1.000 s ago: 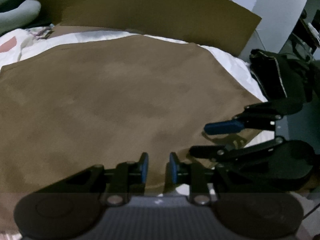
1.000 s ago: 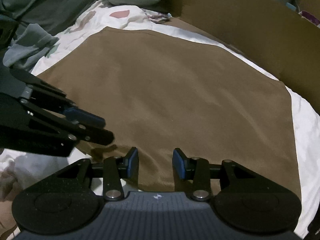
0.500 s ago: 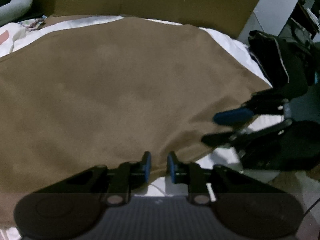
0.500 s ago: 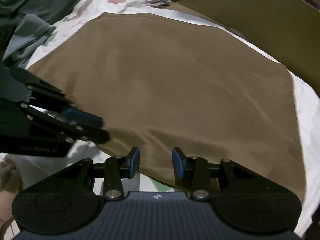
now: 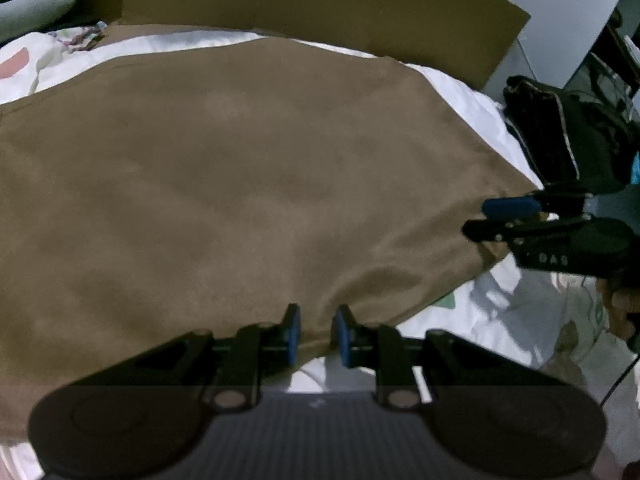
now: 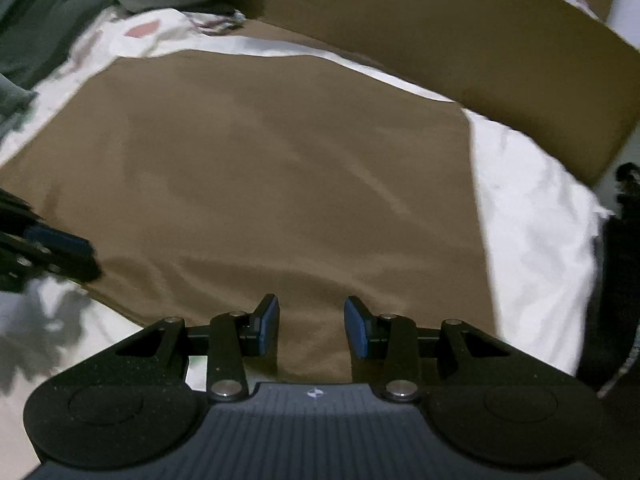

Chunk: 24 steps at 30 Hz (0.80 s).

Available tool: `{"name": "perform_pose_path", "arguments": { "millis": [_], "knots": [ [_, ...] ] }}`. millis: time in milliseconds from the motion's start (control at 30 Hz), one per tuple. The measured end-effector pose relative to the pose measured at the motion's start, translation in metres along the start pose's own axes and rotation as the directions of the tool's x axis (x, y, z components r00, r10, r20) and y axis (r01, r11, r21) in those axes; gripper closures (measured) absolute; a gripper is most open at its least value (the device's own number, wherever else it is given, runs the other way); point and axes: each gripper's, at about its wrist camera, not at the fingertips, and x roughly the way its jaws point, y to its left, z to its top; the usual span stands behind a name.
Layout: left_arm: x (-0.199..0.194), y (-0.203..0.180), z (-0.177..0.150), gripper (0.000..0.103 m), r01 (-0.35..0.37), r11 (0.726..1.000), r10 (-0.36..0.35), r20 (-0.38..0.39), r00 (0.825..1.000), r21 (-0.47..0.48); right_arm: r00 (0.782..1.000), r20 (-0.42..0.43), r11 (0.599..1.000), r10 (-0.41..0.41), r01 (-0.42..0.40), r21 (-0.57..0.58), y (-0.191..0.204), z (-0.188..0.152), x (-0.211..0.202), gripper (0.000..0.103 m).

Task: Fold clothes

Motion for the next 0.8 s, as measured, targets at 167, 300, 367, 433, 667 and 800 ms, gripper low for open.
{"name": "perform_pose_path", "arguments": {
  "millis": [167, 300, 367, 433, 667, 800],
  "knots": [
    [-0.003, 0.011, 0.006, 0.083, -0.028, 0.999, 0.028, 0.008, 1.000, -0.028, 0.998, -0.024, 0.997, -0.052, 0.053, 0.051, -0.023, -0.012, -0.002, 0.060],
    [-0.007, 0.023, 0.009, 0.083, -0.059, 0.997, 0.061, 0.025, 0.998, -0.057, 0.995, -0.031, 0.992, -0.090, 0.092, 0.084, -0.044, -0.021, -0.007, 0.060],
    [-0.009, 0.028, 0.009, 0.083, -0.071, 0.995, 0.073, 0.027, 0.997, -0.073, 0.992, -0.033, 0.987, -0.118, 0.121, 0.105, -0.051, -0.023, -0.010, 0.060],
    [-0.011, 0.032, 0.007, 0.083, -0.080, 0.993, 0.082, 0.024, 0.996, -0.083, 0.989, -0.038, 0.981, -0.145, 0.149, 0.127, -0.057, -0.023, -0.013, 0.060],
    [-0.023, 0.048, -0.006, 0.083, -0.127, 0.988, 0.127, 0.003, 0.992, -0.083, 0.988, 0.019, 0.976, -0.153, 0.148, 0.157, -0.063, -0.018, -0.023, 0.060],
    [-0.029, 0.064, -0.010, 0.083, -0.165, 0.977, 0.164, -0.016, 0.986, -0.138, 0.994, 0.059, 0.989, -0.096, 0.089, 0.118, -0.051, -0.012, -0.024, 0.060]
  ]
}}
